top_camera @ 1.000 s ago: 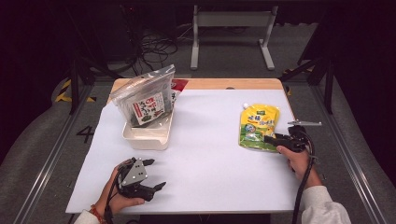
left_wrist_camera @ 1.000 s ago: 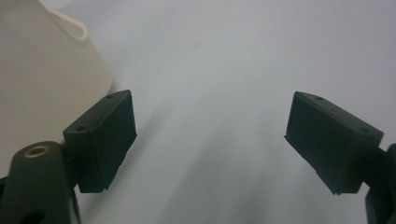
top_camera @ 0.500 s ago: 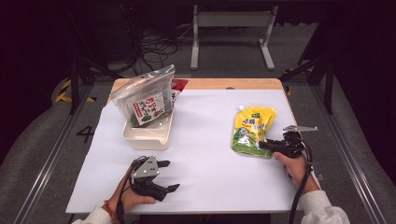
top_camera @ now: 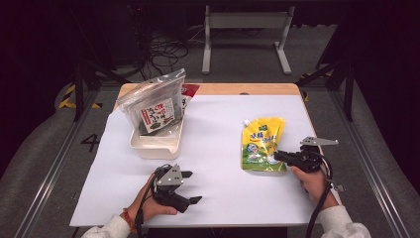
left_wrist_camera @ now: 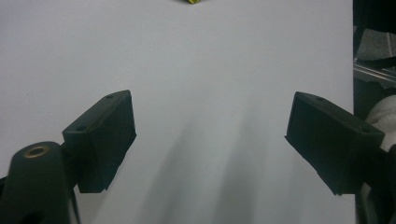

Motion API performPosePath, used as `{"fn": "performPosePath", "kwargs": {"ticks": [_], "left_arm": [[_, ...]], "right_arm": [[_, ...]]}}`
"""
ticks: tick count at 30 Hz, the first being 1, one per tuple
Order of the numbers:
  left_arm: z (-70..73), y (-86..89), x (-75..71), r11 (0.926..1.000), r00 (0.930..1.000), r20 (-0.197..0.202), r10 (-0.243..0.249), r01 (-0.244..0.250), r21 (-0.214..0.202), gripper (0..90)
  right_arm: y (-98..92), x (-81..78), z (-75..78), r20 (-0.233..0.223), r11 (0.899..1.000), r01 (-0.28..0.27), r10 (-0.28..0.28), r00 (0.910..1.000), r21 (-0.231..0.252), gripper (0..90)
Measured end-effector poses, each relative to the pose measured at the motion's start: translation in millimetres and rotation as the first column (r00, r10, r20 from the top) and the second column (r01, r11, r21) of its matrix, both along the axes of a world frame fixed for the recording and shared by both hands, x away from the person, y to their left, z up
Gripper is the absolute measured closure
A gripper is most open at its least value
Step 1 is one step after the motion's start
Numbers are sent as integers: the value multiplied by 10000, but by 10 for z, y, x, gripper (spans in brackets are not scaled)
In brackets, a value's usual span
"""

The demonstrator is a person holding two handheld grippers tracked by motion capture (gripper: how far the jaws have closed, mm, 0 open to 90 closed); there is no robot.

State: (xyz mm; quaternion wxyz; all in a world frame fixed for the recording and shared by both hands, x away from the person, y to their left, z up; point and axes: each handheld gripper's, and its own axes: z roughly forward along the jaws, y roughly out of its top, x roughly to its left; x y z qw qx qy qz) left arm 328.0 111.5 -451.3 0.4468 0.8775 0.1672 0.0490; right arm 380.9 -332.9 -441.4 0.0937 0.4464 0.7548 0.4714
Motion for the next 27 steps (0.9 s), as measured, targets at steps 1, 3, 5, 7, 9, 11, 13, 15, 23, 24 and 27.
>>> {"fn": "performPosePath", "kwargs": {"ticks": [1,3,5,7,9,11,13,15,23,24,27], "left_arm": [[4,-16,18,10000,10000,-50,10,-10,-56,162],[8,-47,50,9998,9998,-187,-25,21,-211,162],[13,-88,106,9993,9989,-461,-32,15,-382,162],[14,-138,171,9984,9973,-735,16,-57,-559,162],[16,-191,225,9979,9966,-819,82,-134,-636,162],[18,-239,260,9975,9962,-873,37,-99,-703,162],[28,-297,287,9982,9970,-776,-47,0,-602,162],[21,-344,303,9982,9961,-877,-74,22,-602,162],[-60,-450,350,9985,9874,-1575,-140,56,-540,160],[-66,-450,359,9986,9860,-1665,-117,30,-524,158],[-89,-455,370,9989,9845,-1747,145,-221,-415,149]], "right_arm": [[7,-5,5,111,10000,-38,38,9999,-18,829],[54,-29,15,129,9997,-253,253,9996,-7,834],[121,-54,20,268,9988,-496,496,9984,-20,837],[185,-77,39,437,9975,-700,700,9966,-24,839],[233,-99,69,613,9960,-885,891,9941,-122,841],[279,-129,97,850,9936,-1129,1132,9899,-80,853],[319,-155,109,972,9927,-1206,1210,9879,-102,855],[364,-177,123,1106,9905,-1368,1375,9843,-138,855],[588,-291,199,1583,9768,-2124,2142,9639,-280,861],[612,-306,210,1655,9758,-2168,2187,9616,-299,861],[656,-326,216,1694,9716,-2346,2365,9568,-312,861]]}}
